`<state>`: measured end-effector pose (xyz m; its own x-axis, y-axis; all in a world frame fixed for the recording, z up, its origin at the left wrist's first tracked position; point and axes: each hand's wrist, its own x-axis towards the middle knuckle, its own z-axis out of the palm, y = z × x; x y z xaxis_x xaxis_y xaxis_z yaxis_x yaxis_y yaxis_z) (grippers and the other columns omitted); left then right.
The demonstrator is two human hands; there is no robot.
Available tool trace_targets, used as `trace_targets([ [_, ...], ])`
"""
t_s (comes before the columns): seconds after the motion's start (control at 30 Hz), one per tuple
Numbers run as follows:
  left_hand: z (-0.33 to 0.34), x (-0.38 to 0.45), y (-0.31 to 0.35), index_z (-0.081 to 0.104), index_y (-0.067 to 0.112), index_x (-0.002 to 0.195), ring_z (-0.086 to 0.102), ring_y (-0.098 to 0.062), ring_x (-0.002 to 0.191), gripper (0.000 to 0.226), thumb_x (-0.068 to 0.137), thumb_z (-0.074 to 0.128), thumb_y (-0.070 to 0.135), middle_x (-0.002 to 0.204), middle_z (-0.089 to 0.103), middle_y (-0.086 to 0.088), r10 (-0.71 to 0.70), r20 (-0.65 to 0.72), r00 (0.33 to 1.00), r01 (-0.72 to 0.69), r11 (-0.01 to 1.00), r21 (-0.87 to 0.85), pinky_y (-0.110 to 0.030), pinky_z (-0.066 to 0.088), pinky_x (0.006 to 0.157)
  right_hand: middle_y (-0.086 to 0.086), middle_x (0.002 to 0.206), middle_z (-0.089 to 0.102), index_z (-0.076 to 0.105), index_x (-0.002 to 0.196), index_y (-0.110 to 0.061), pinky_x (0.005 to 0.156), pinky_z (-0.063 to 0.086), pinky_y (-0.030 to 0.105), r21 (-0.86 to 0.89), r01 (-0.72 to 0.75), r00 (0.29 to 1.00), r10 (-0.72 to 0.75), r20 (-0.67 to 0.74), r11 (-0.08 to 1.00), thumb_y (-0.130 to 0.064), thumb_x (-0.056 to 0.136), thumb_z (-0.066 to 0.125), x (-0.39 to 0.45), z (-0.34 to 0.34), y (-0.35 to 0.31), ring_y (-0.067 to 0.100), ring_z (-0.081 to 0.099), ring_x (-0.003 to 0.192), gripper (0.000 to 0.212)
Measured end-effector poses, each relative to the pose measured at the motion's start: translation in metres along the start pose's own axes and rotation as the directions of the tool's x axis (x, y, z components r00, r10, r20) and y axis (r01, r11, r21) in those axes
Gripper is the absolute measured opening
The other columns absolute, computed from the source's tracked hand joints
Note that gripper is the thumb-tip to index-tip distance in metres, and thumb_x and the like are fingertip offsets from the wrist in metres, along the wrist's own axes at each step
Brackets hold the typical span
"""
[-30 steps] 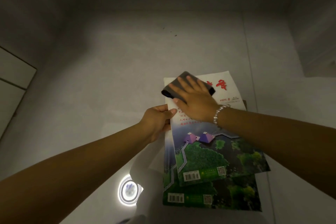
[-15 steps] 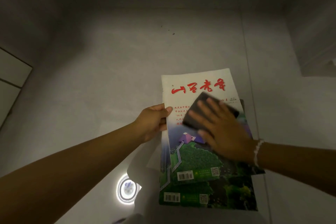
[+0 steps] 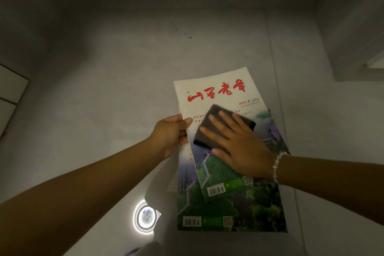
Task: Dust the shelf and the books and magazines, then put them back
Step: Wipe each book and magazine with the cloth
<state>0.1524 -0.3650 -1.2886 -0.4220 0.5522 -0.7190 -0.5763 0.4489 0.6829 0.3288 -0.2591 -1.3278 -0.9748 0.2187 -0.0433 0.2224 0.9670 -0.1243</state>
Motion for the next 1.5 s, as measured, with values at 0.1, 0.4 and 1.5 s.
trace_targets([
  [0.1, 0.0, 0.0, 0.001, 0.065, 0.006, 0.108, 0.071, -0.022, 0.077, 0.018, 0.094, 0.054, 0.006, 0.102, 0.07, -0.013, 0.005, 0.003, 1.0, -0.005, 1.0, -0.005, -0.03, 0.059, 0.06, 0.005, 0.155, 0.022, 0.021, 0.148, -0.029, 0.115, 0.008, 0.044, -0.028, 0.132, 0.991, -0.131, 0.037, 0.991, -0.052, 0.1, 0.015, -0.005, -0.004, 0.014, 0.028, 0.016, 0.144, 0.054],
  [0.4, 0.001, -0.002, 0.001, 0.063, 0.009, 0.11, 0.07, -0.021, 0.08, 0.018, 0.096, 0.052, 0.009, 0.104, 0.07, -0.009, 0.007, -0.007, 1.0, -0.007, 1.0, 0.029, -0.03, 0.06, 0.063, 0.009, 0.153, 0.029, 0.024, 0.147, -0.027, 0.113, 0.013, 0.047, -0.023, 0.031, 0.999, -0.031, -0.026, 0.999, -0.05, 0.1, 0.015, -0.011, 0.004, -0.012, 0.034, 0.021, 0.142, 0.054],
  [1.5, -0.004, 0.0, 0.003, 0.056, 0.005, 0.128, 0.065, -0.027, 0.093, 0.032, 0.097, 0.05, 0.01, 0.124, 0.063, -0.012, 0.036, -0.152, 0.988, -0.031, 0.999, 0.033, -0.042, 0.053, 0.082, 0.008, 0.152, 0.029, 0.028, 0.146, -0.025, 0.113, 0.014, 0.049, -0.002, -0.006, 1.0, 0.006, -0.012, 1.0, -0.049, 0.099, 0.016, -0.026, 0.003, 0.0, 0.031, 0.02, 0.142, 0.054],
])
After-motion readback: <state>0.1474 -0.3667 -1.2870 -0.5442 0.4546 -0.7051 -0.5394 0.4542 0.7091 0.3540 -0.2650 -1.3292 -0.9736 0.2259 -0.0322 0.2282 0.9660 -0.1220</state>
